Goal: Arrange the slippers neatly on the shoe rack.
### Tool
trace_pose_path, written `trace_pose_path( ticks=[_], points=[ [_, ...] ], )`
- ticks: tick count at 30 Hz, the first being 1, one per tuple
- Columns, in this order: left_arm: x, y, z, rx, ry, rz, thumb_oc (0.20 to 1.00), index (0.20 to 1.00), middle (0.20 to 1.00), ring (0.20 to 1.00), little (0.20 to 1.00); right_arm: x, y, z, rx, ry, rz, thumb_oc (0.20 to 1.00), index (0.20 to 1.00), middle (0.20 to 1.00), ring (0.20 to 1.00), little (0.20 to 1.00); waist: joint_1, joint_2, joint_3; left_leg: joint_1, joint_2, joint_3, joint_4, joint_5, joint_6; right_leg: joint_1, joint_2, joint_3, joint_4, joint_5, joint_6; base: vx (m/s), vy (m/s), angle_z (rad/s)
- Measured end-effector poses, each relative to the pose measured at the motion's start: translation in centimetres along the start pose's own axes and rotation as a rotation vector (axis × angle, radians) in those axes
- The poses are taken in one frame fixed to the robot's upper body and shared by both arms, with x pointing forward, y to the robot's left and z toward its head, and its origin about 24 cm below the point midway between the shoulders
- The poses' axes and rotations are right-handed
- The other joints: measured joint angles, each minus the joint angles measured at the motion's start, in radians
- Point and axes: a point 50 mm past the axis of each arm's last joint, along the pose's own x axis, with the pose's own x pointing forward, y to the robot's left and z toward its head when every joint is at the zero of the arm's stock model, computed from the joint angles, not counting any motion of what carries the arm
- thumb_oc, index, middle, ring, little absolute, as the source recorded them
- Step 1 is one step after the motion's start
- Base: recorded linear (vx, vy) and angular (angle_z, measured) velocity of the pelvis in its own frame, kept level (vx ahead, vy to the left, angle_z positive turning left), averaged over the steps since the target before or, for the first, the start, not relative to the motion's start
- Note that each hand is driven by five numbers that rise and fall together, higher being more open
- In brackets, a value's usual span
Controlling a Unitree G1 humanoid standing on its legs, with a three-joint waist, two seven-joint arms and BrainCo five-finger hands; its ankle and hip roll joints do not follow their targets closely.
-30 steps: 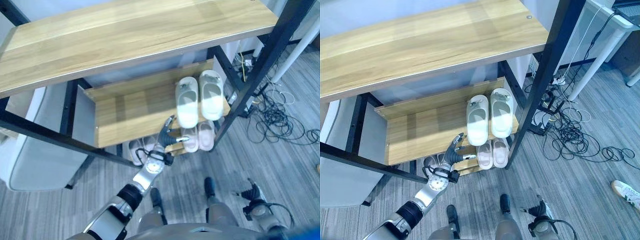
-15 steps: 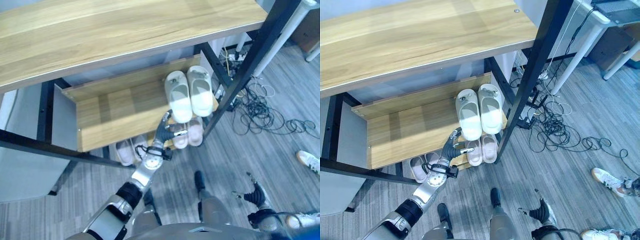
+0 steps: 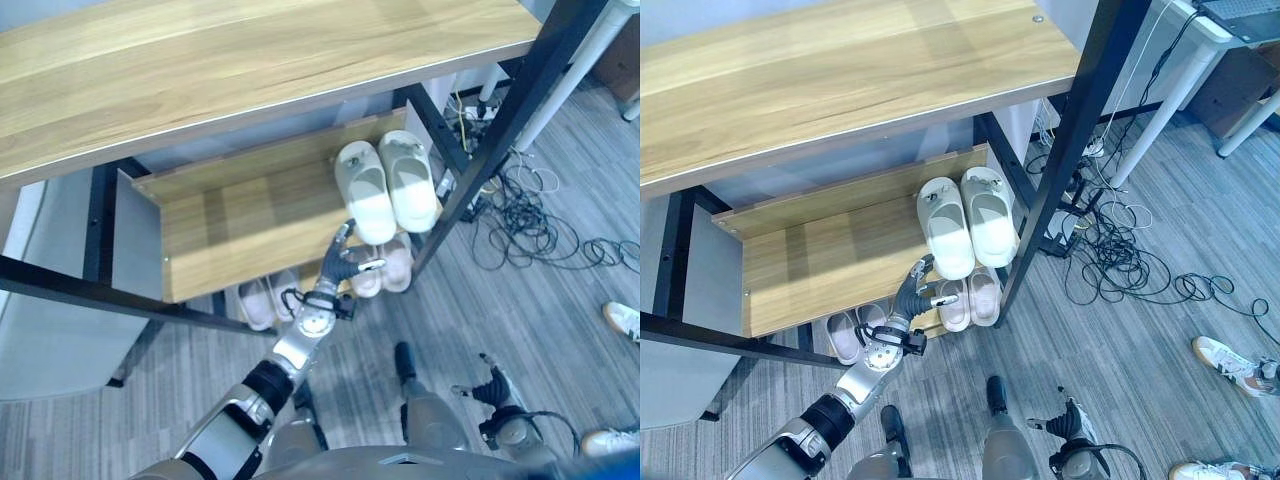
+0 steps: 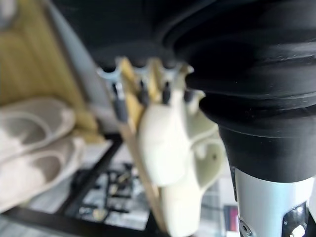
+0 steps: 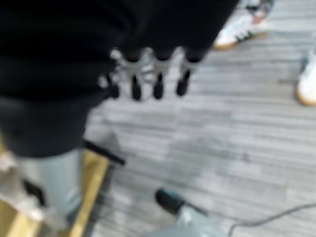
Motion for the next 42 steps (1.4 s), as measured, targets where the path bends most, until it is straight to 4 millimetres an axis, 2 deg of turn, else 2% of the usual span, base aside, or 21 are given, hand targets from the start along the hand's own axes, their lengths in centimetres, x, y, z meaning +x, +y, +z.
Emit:
trace_pose_path(
  ticks=[12,14,16,20,26,31,35,39,42],
  points=[
    [-0.3,-0.3,-1.2,-0.013,0.064,-0.004,1.0,1.0,1.0,1.0,1.0,-0.3,0.8,-1.0,-0.019,0.044,0.021,1.0,1.0,1.0,1.0,1.0,-0.001,-0.034,-0.045,0.006,0.0,0.0,0.0,0.0,0.0,0.006,0.0,0.0,0.0,0.0,0.0,0.0,0.0,0.0],
    [-0.3,-0.2,-1.3,-0.008,0.07,-0.007,1.0,1.0,1.0,1.0,1.0,-0.5,0.8,-0.5,-0.008,0.018,0.021,1.0,1.0,1.0,1.0,1.0,-0.001,-0.034,-0.047,0.009,0.001,0.0,0.0,0.0,0.0,0.009,0.0,0.0,0.0,0.0,0.0,0.0,0.0,0.0],
    [-0.4,0.0,-1.5,0.0,0.078,-0.004,1.0,1.0,1.0,1.0,1.0,-1.1,0.9,1.3,0.044,-0.092,0.019,1.0,1.0,1.0,1.0,1.0,-0.003,-0.034,-0.05,0.011,0.002,0.001,0.0,0.0,0.0,0.009,-0.001,0.0,0.0,0.0,0.0,0.0,-0.005,-0.02],
    [-0.5,-0.6,-1.8,-0.005,0.089,-0.012,1.0,1.0,1.0,1.0,1.0,-0.7,2.1,-0.2,0.003,0.017,0.053,1.0,1.0,1.0,1.0,1.0,0.002,-0.035,-0.059,0.011,0.003,-0.003,0.0,0.0,0.0,0.011,-0.001,0.0,0.0,-0.002,-0.003,0.0,0.001,0.02],
    [-0.5,-0.6,-1.8,-0.004,0.088,-0.01,1.0,1.0,1.0,1.0,1.0,-0.9,2.5,-0.4,-0.013,0.022,0.056,1.0,1.0,1.0,1.0,1.0,0.001,-0.034,-0.06,0.01,0.002,-0.002,0.0,0.0,0.0,0.01,-0.002,0.0,0.0,-0.002,-0.003,0.0,0.0,0.0],
    [-0.1,0.4,-2.0,0.101,0.091,-0.009,1.0,1.0,1.0,1.0,1.0,-1.7,2.3,-4.6,-0.071,0.206,0.062,1.0,1.0,1.0,1.0,1.0,-0.003,-0.04,-0.077,0.011,0.002,0.001,0.0,-0.001,0.0,0.008,-0.004,0.001,0.0,-0.003,-0.004,0.03,-0.004,-0.02],
    [-0.2,1.2,-2.3,0.184,0.091,-0.013,1.0,1.0,1.0,1.0,1.0,-1.2,1.6,-5.2,-0.104,0.265,0.047,1.0,1.0,1.0,1.0,1.0,-0.001,-0.014,-0.105,0.017,0.004,-0.002,0.0,-0.002,-0.001,0.017,-0.003,-0.005,-0.003,-0.006,-0.008,0.05,-0.003,0.02],
    [-0.2,0.9,-2.1,0.181,0.081,0.003,1.0,1.0,1.0,1.0,1.0,-1.0,1.5,-4.9,-0.102,0.262,0.04,1.0,1.0,1.0,1.0,1.0,0.009,0.012,-0.128,0.016,0.009,-0.005,0.0,-0.002,-0.002,0.018,0.002,-0.006,-0.002,-0.008,-0.012,0.06,0.013,0.01],
    [0.2,0.9,-0.2,0.163,-0.001,0.003,1.0,1.0,1.0,1.0,1.0,-1.3,1.1,-5.8,-0.095,0.31,0.013,1.0,1.0,1.0,1.0,1.0,0.02,0.015,-0.131,0.016,0.009,-0.008,0.0,-0.002,-0.002,0.02,0.002,-0.009,-0.003,-0.008,-0.012,0.02,0.001,0.03]
  ],
)
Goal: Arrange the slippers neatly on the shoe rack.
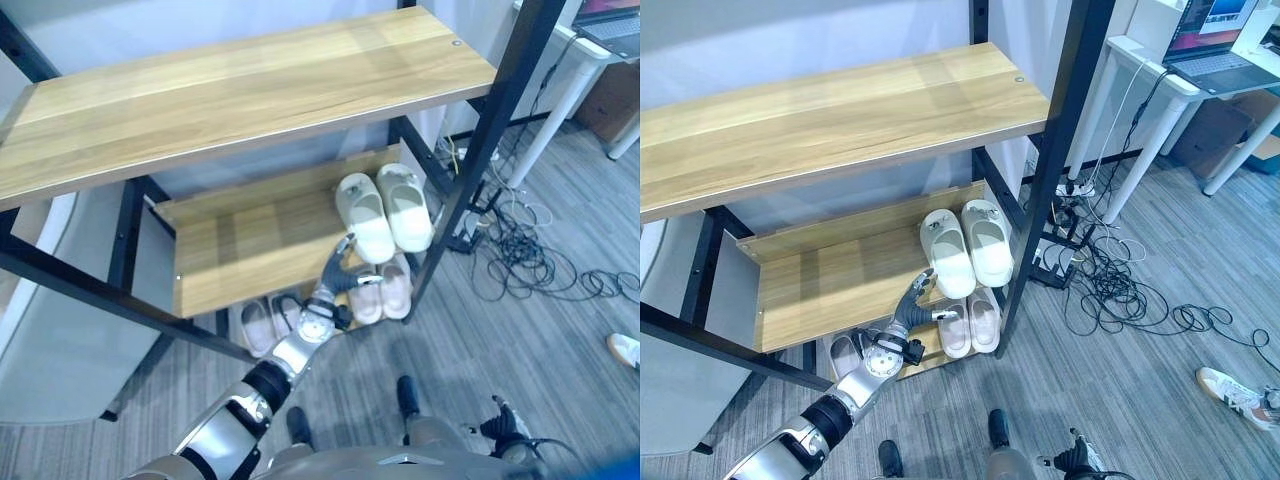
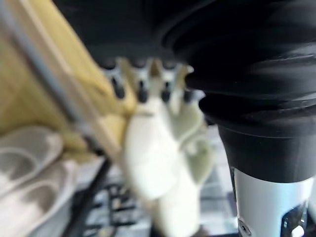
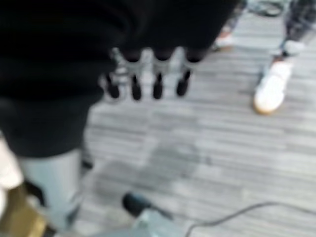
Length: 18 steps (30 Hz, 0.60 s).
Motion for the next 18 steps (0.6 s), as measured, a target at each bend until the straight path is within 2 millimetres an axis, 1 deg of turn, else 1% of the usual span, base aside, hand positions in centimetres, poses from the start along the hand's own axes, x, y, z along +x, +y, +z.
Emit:
trace_pose_path(
  ticks=[1,2,3,5,6,7,8,9,10,11,12,13,14,16,17,18],
  points=[
    [0.1,0.1,0.6,-0.007,-0.028,0.006,1.0,1.0,1.0,1.0,1.0,0.0,0.0,-0.2,-0.004,0.01,-0.004,1.0,1.0,1.0,1.0,1.0,0.004,0.001,-0.001,0.0,0.0,-0.001,0.0,0.0,0.0,0.001,0.0,0.0,0.0,0.0,0.0,0.0,-0.017,0.05],
    [-0.3,0.3,0.7,-0.016,-0.041,0.01,1.0,1.0,1.0,1.0,1.0,0.1,-0.1,0.3,-0.008,-0.007,-0.009,1.0,1.0,1.0,1.0,1.0,0.013,0.004,-0.003,-0.002,0.0,-0.006,0.0,0.0,0.0,0.001,0.001,-0.003,0.001,0.0,0.0,0.0,0.0,0.0],
    [-0.8,0.6,0.9,-0.022,-0.067,0.012,1.0,1.0,1.0,1.0,1.0,0.1,-0.1,1.1,-0.011,-0.046,-0.013,1.0,1.0,1.0,1.0,1.0,0.007,0.004,-0.004,-0.001,0.003,-0.007,0.0,0.0,0.0,0.001,0.004,-0.003,0.001,-0.001,-0.001,0.02,-0.02,0.05],
    [-1.2,0.7,0.1,-0.005,-0.038,0.009,1.0,1.0,1.0,1.0,1.0,0.0,0.1,2.2,0.02,-0.09,-0.017,1.0,1.0,1.0,1.0,1.0,0.011,0.005,-0.005,-0.002,0.006,-0.016,0.0,0.002,-0.003,0.004,0.008,-0.004,-0.001,-0.003,-0.005,0.02,-0.025,0.07],
    [-1.5,1.1,-0.3,0.006,-0.026,0.016,1.0,1.0,1.0,1.0,1.0,-0.1,0.1,2.8,0.042,-0.129,-0.024,1.0,1.0,1.0,1.0,1.0,0.012,0.005,-0.006,-0.001,0.008,-0.017,0.0,0.003,-0.005,0.007,0.011,-0.006,-0.001,-0.004,-0.006,0.0,-0.021,0.05],
    [-1.6,1.6,-0.6,0.007,-0.018,0.031,1.0,1.0,1.0,1.0,1.0,0.0,0.0,2.9,0.053,-0.132,-0.028,1.0,1.0,1.0,1.0,1.0,0.018,0.006,-0.007,0.001,0.01,-0.018,0.0,0.003,-0.005,0.009,0.011,-0.008,-0.001,-0.004,-0.007,0.0,0.0,0.0],
    [-1.9,2.7,-0.4,0.005,-0.032,0.065,1.0,1.0,1.0,1.0,1.0,0.0,-0.3,2.8,0.07,-0.12,-0.038,1.0,1.0,1.0,1.0,1.0,0.017,0.006,-0.007,0.001,0.012,-0.017,0.0,0.003,-0.005,0.008,0.013,-0.009,-0.001,-0.004,-0.006,0.0,0.0,0.0],
    [-1.9,3.3,-0.2,0.01,-0.044,0.081,1.0,1.0,1.0,1.0,1.0,0.1,-0.4,2.5,0.075,-0.107,-0.044,1.0,1.0,1.0,1.0,1.0,0.016,0.006,-0.006,0.0,0.013,-0.019,0.0,0.004,-0.006,0.009,0.013,-0.011,-0.001,-0.004,-0.006,0.0,0.0,0.0],
    [-2.6,5.3,-0.3,0.018,-0.05,0.136,1.0,1.0,1.0,1.0,1.0,0.0,-0.4,1.6,0.084,-0.075,-0.047,1.0,1.0,1.0,1.0,1.0,0.029,0.006,-0.007,0.002,0.012,-0.02,0.0,0.004,-0.007,0.011,0.015,-0.014,-0.001,-0.004,-0.006,0.0,0.0,0.0],
    [-3.5,6.8,-0.4,0.008,-0.056,0.179,1.0,1.0,1.0,1.0,1.0,-0.1,-0.4,1.2,0.102,-0.058,-0.051,1.0,1.0,1.0,1.0,1.0,0.029,0.006,-0.007,0.006,0.013,-0.017,0.0,0.003,-0.009,0.012,0.016,-0.013,-0.001,-0.004,-0.006,0.0,0.013,-0.08],
    [-4.4,8.2,-0.6,-0.014,-0.056,0.222,1.0,1.0,1.0,1.0,1.0,0.0,-0.6,1.0,0.12,-0.043,-0.058,1.0,1.0,1.0,1.0,1.0,0.026,0.006,-0.006,0.013,0.016,-0.013,0.0,0.001,-0.01,0.016,0.017,-0.012,-0.001,-0.004,-0.006,0.01,0.006,-0.06],
    [-5.0,9.3,-1.2,-0.016,-0.031,0.254,1.0,1.0,1.0,1.0,1.0,-0.2,-0.5,0.1,0.122,-0.012,-0.059,1.0,1.0,1.0,1.0,1.0,0.033,0.01,-0.006,0.017,0.017,-0.015,0.0,0.0,-0.011,0.024,0.017,-0.013,-0.001,-0.005,-0.008,0.0,0.0,0.0],
    [-6.8,11.6,-2.5,0.0,0.018,0.301,1.0,1.0,1.0,1.0,1.0,-0.4,-0.3,-0.7,0.115,0.022,-0.052,1.0,1.0,1.0,1.0,1.0,0.049,0.016,-0.006,0.024,0.017,-0.018,0.0,-0.002,-0.013,0.032,0.017,-0.015,-0.002,-0.011,-0.015,0.0,0.0,0.0],
    [-8.8,13.9,-3.9,-0.003,0.086,0.37,1.0,1.0,1.0,1.0,1.0,-0.6,-0.1,-1.2,0.116,0.036,-0.048,1.0,1.0,1.0,1.0,1.0,0.051,0.023,-0.005,0.026,0.018,-0.017,0.0,-0.005,-0.012,0.034,0.017,-0.015,-0.002,-0.012,-0.015,0.04,0.005,0.03],
    [-10.0,14.8,-4.4,-0.014,0.115,0.401,1.0,1.0,1.0,1.0,1.0,-0.6,0.0,-1.5,0.114,0.047,-0.043,1.0,1.0,1.0,1.0,1.0,0.068,0.028,-0.006,0.026,0.017,-0.019,0.0,-0.005,-0.012,0.035,0.017,-0.015,-0.002,-0.013,-0.016,0.03,-0.007,0.06],
    [-12.2,15.9,-5.8,-0.03,0.187,0.443,1.0,1.0,1.0,1.0,1.0,-0.6,-0.1,-1.7,0.118,0.065,-0.044,1.0,1.0,1.0,1.0,1.0,0.08,0.037,-0.012,0.028,0.017,-0.019,0.0,-0.005,-0.012,0.038,0.016,-0.015,-0.002,-0.013,-0.016,0.02,-0.018,0.04]
  ],
)
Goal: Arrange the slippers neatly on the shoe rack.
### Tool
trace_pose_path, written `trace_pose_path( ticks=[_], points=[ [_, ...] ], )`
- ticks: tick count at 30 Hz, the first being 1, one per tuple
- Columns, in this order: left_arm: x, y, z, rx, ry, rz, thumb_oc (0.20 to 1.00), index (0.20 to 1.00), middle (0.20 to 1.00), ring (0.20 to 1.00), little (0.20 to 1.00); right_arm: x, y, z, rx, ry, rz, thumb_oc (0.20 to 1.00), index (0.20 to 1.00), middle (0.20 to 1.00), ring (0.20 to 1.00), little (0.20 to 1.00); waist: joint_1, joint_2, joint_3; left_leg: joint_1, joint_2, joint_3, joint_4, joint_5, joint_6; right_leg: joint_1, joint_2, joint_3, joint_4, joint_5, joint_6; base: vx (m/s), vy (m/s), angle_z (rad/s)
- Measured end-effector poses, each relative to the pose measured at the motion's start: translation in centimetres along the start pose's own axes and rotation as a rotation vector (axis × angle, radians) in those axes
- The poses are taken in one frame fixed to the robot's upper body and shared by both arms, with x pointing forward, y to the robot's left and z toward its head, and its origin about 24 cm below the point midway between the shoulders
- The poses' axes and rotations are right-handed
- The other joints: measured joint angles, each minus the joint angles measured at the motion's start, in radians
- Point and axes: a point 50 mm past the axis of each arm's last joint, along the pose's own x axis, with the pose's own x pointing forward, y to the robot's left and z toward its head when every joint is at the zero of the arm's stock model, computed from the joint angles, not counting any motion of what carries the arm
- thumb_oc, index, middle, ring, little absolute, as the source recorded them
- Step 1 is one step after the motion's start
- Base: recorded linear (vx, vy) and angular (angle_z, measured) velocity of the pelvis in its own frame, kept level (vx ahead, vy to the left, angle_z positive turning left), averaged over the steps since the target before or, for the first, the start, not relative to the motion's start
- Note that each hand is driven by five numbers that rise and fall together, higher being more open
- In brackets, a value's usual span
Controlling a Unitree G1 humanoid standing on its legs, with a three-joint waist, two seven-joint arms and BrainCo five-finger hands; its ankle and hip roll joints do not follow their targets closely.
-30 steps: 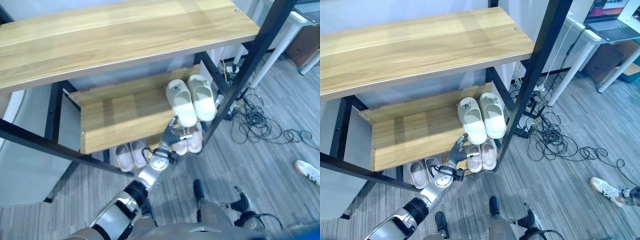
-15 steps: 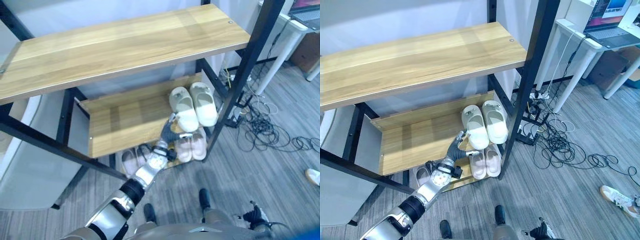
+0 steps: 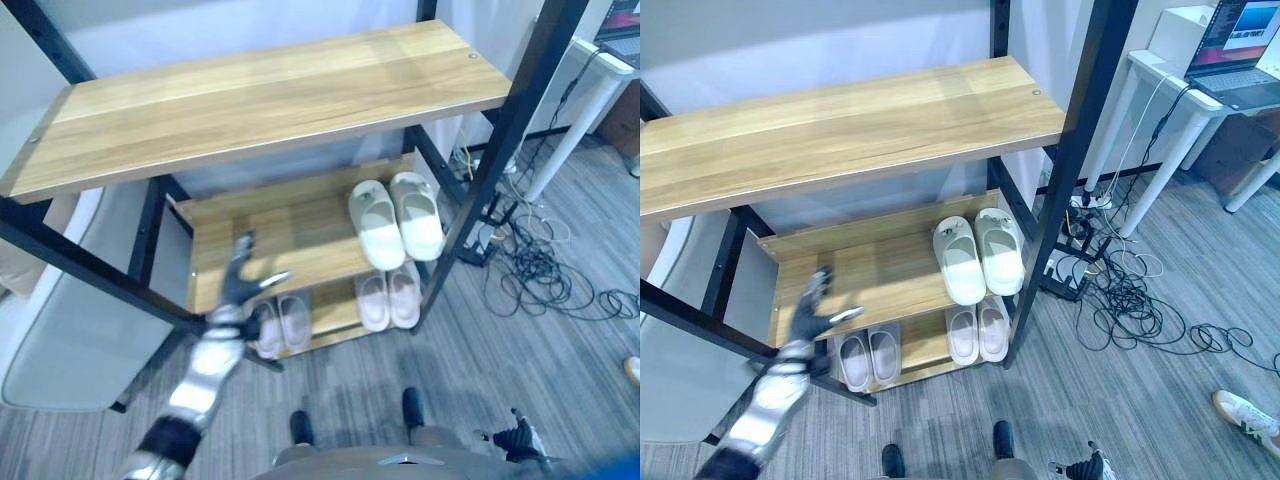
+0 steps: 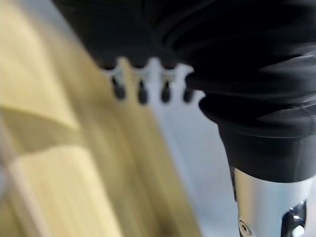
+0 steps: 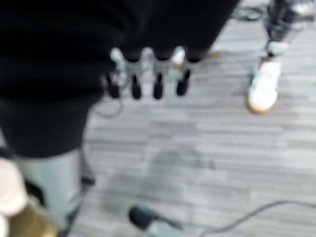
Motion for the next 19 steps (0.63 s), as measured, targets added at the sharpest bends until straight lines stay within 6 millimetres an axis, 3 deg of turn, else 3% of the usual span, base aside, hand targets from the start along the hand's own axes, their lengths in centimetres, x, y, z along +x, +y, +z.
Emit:
trace_pose_path(
  ticks=[2,6,7,12,16,19],
  points=[
    [-1.0,1.1,-2.0,-0.003,0.095,0.021,1.0,1.0,1.0,1.0,1.0,-0.1,-0.1,-0.8,0.002,0.037,-0.002,1.0,1.0,1.0,1.0,1.0,0.014,0.009,-0.004,0.005,0.0,-0.002,0.0,0.0,0.0,0.001,0.0,-0.001,0.0,-0.002,-0.002,0.02,-0.018,0.04],
    [-4.3,3.7,-8.1,0.056,0.39,0.068,1.0,1.0,1.0,1.0,1.0,0.2,-0.5,-0.7,0.03,0.049,0.008,1.0,1.0,1.0,1.0,1.0,0.033,0.023,-0.015,0.005,0.006,-0.021,0.0,0.002,-0.005,0.01,0.005,-0.012,0.0,-0.004,-0.004,0.03,-0.017,0.08],
    [-6.0,4.4,-9.8,0.092,0.484,0.065,1.0,1.0,1.0,1.0,1.0,0.3,-0.7,-0.7,0.031,0.053,0.006,1.0,1.0,1.0,1.0,1.0,0.039,0.02,-0.014,0.002,0.007,-0.024,0.0,0.005,-0.009,0.009,0.007,-0.013,0.0,-0.005,-0.005,0.02,-0.007,0.07],
    [-11.8,4.8,-14.7,0.217,0.805,-0.014,1.0,1.0,1.0,1.0,1.0,0.2,-1.1,-1.6,0.021,0.072,0.003,1.0,1.0,1.0,1.0,1.0,0.036,0.003,-0.01,-0.004,0.006,-0.024,0.0,0.006,-0.011,0.002,0.006,-0.012,0.0,-0.005,-0.004,0.0,0.0,0.0],
    [-14.7,3.8,-16.9,0.244,0.986,-0.067,1.0,1.0,1.0,1.0,1.0,-0.1,-1.0,-2.6,0.023,0.094,0.018,1.0,1.0,1.0,1.0,1.0,0.032,-0.015,-0.009,-0.011,0.005,-0.024,0.0,0.008,-0.014,-0.005,0.006,-0.012,0.0,-0.004,-0.004,0.0,0.005,-0.01],
    [-16.2,5.0,-17.7,0.285,1.112,-0.016,1.0,1.0,1.0,1.0,1.0,0.0,-1.5,-2.9,0.026,0.102,0.012,1.0,1.0,1.0,1.0,1.0,0.02,-0.024,-0.016,-0.011,0.007,-0.025,0.0,0.008,-0.014,-0.006,0.007,-0.012,0.0,-0.004,-0.004,0.0,0.0,0.0]
  ],
)
